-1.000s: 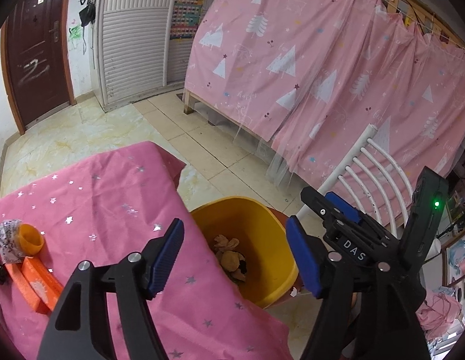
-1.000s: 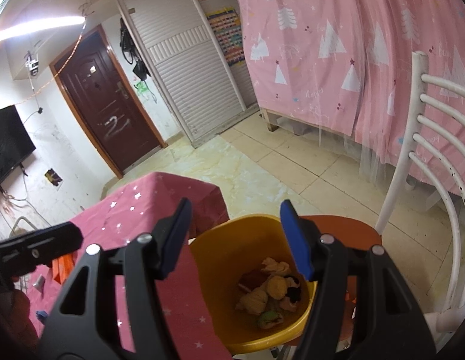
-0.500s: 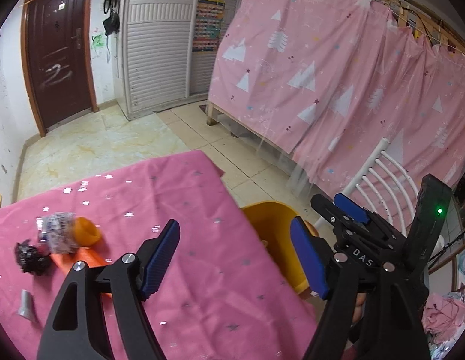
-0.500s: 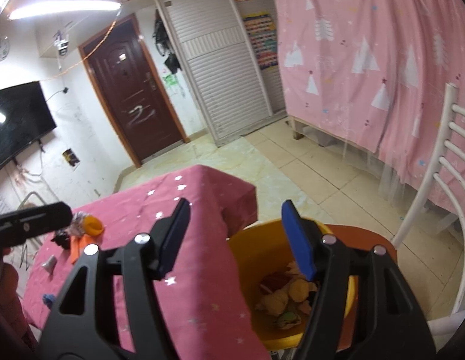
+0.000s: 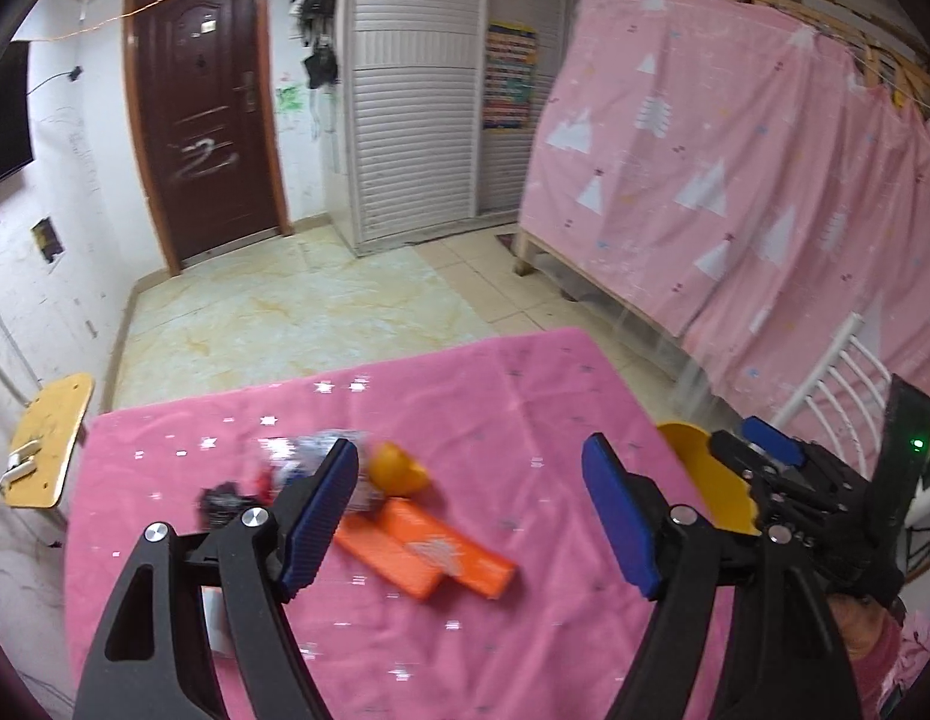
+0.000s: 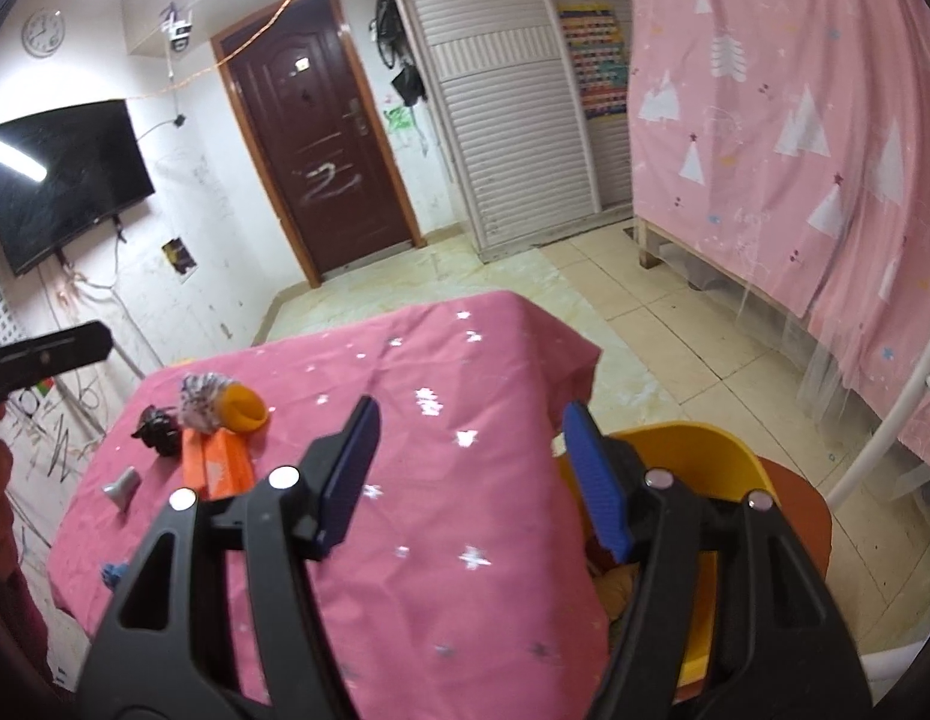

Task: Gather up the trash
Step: 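Move both tools back over the remaining trash on the table, then grasp the black plastic bag with the left gripper and lift it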

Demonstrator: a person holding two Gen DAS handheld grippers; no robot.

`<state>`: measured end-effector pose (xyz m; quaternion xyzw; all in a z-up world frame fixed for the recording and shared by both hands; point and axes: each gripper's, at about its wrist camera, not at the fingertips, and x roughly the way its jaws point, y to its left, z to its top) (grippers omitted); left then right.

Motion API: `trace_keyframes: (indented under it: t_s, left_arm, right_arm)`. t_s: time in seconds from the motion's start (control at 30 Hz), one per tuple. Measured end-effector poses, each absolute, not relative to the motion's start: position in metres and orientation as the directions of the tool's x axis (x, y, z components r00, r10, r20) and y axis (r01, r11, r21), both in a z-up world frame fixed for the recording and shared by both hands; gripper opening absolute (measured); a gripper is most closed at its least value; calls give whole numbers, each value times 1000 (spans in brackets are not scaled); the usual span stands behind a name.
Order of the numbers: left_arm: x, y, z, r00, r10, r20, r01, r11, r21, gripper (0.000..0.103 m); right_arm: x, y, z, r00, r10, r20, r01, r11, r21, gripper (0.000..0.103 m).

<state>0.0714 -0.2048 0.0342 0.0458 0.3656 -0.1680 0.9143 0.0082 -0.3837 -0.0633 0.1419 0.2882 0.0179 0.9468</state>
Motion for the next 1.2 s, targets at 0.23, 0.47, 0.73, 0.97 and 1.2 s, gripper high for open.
trace_keyframes:
  t_s: [0.23,0.47,0.73,0.97,1.2]
  left_arm:
    - [91,-152,34,706,-205,-678,245,969,-39,70]
    - [115,-107,15,692,-140,-708,150,988,-48,70]
    - [136,-73,-21,639,-145,-756,110,989,-97,70]
    - [147,-60,-50,588,-177,-789,116,984,-135,69]
    - [149,-64,-70,556,-199,-807,153,979,-136,69]
  right_arm:
    - [24,-343,-55,818,153,-554,-25,972,233,63]
    - [43,-300,-49,800,195,-567,-105,977,188,68]
    - [63,-265,-45,778,210,-592,-150,977,150,68]
    - [78,-243,-45,764,214,-609,-172,977,127,68]
    - [90,-222,-46,749,226,-623,-204,973,108,68]
